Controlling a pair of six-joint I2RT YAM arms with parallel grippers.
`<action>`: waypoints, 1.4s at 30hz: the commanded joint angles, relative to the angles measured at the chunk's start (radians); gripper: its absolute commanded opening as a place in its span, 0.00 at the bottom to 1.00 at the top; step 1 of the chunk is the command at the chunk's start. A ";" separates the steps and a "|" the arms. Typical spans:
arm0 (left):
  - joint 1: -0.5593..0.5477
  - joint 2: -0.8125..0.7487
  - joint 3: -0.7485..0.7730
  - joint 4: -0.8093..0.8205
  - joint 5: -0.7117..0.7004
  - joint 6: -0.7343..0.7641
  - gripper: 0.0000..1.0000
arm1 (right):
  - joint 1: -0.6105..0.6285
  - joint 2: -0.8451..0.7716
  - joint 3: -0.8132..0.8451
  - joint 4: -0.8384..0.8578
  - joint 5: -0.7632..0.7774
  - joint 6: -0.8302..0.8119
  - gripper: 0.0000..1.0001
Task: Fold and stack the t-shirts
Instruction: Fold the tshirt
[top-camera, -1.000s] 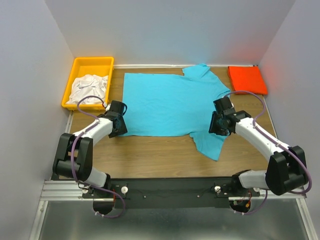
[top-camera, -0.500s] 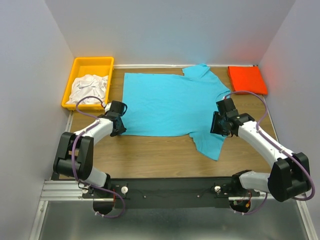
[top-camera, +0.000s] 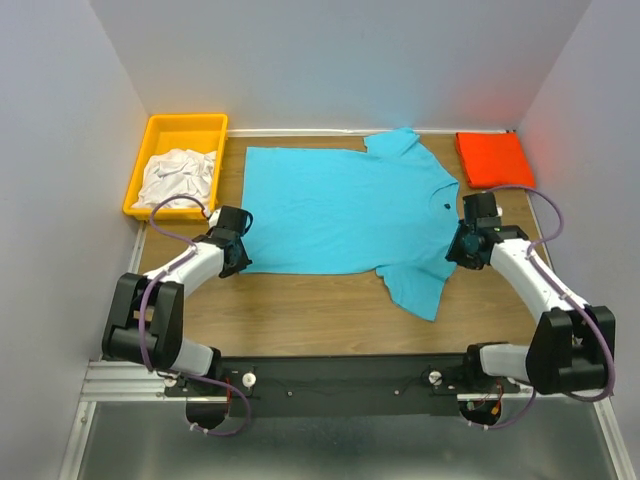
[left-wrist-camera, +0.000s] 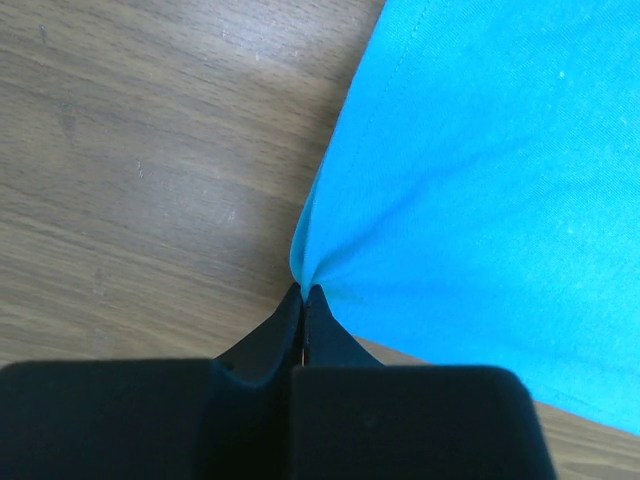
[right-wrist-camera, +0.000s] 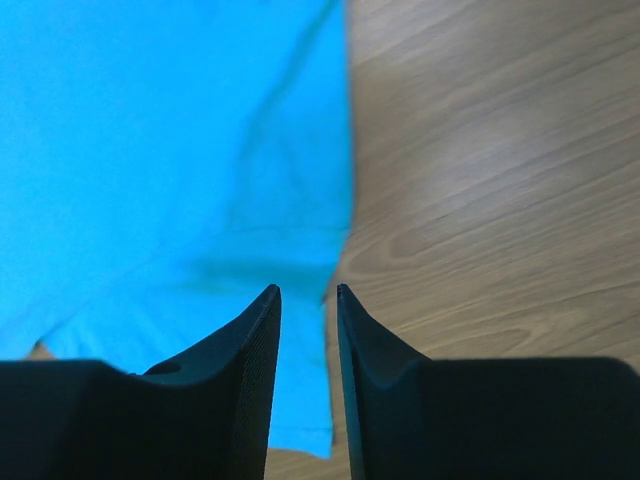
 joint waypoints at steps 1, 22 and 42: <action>0.007 -0.048 -0.014 -0.020 0.022 0.042 0.00 | -0.129 0.054 -0.021 0.052 -0.019 0.024 0.34; 0.008 -0.041 -0.024 0.045 0.060 0.104 0.00 | -0.257 0.191 -0.068 0.201 -0.250 0.068 0.39; 0.008 -0.034 -0.006 0.037 0.046 0.122 0.00 | -0.257 0.194 -0.137 0.193 -0.188 0.105 0.31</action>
